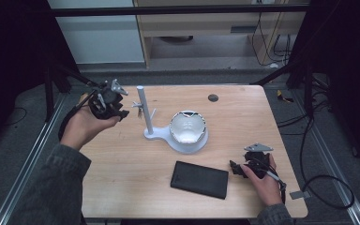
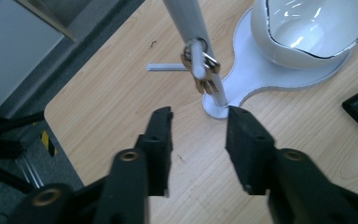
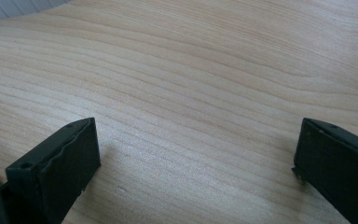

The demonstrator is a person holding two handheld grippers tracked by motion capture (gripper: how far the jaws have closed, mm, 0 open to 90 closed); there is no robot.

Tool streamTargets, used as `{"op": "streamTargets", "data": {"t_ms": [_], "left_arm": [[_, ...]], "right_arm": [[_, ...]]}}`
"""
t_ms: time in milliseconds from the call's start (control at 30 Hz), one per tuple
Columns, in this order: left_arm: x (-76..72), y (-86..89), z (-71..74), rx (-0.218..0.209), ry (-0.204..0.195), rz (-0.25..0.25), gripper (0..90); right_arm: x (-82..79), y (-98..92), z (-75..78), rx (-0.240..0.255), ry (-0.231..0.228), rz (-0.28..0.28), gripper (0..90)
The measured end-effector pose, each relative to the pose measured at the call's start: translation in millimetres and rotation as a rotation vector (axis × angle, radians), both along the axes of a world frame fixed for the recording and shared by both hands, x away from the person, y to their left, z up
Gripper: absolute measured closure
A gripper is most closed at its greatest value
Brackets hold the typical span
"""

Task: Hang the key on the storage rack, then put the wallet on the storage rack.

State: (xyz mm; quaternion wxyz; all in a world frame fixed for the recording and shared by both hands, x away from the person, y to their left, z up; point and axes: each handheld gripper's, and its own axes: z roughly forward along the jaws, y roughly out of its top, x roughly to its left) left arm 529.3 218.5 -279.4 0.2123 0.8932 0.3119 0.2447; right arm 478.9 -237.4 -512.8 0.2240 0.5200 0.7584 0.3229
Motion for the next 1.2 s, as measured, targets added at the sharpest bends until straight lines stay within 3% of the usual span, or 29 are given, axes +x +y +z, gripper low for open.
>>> {"op": "streamTargets", "data": {"t_ms": [300,400,467,533,567,667,800,933,1000,1067,1200], "left_arm": [[-32.5,-2.1,-51.4,-0.057,-0.016,-0.058,37.3],[-38.0,-5.7,-66.0,-0.078,-0.01,-0.055,24.6],[-40.5,-8.7,-76.0,-0.089,-0.005,-0.054,22.8],[-43.2,-12.6,-88.8,-0.132,0.01,-0.069,12.1],[-43.2,-12.6,-88.8,-0.132,0.01,-0.069,9.4],[-51.2,-19.7,-105.5,-0.201,-0.006,-0.12,8.4],[-61.3,-39.9,-136.8,-0.234,0.008,-0.174,9.4],[-68.9,-50.8,-158.5,-0.3,0.005,-0.176,14.3],[-72.8,-53.6,-165.1,-0.297,0.035,-0.185,16.7],[-78.8,-54.1,-171.5,-0.324,0.034,-0.18,19.5],[-95.2,-56.2,-189.2,-0.283,0.073,-0.199,33.5]], "right_arm": [[-1.0,0.0,1.3,-0.003,0.001,-0.004,3.2],[-4.3,0.0,3.8,-0.019,-0.012,-0.01,5.1],[-5.1,0.0,4.4,-0.02,-0.014,-0.005,5.2],[-7.4,1.0,6.2,-0.018,-0.018,-0.001,5.3],[-7.4,1.0,6.2,-0.018,-0.018,-0.001,5.3],[-12.6,2.6,9.3,-0.021,-0.026,0.009,5.4],[-24.1,4.3,14.2,-0.028,-0.055,0.036,6.3],[-35.5,4.2,17.9,-0.028,-0.078,0.05,9.3],[-41.6,4.8,20.6,-0.02,-0.086,0.044,12.8],[-48.7,5.5,22.6,-0.024,-0.097,0.045,15.6],[-64.4,7.1,26.1,-0.03,-0.122,0.062,26.0]]}}
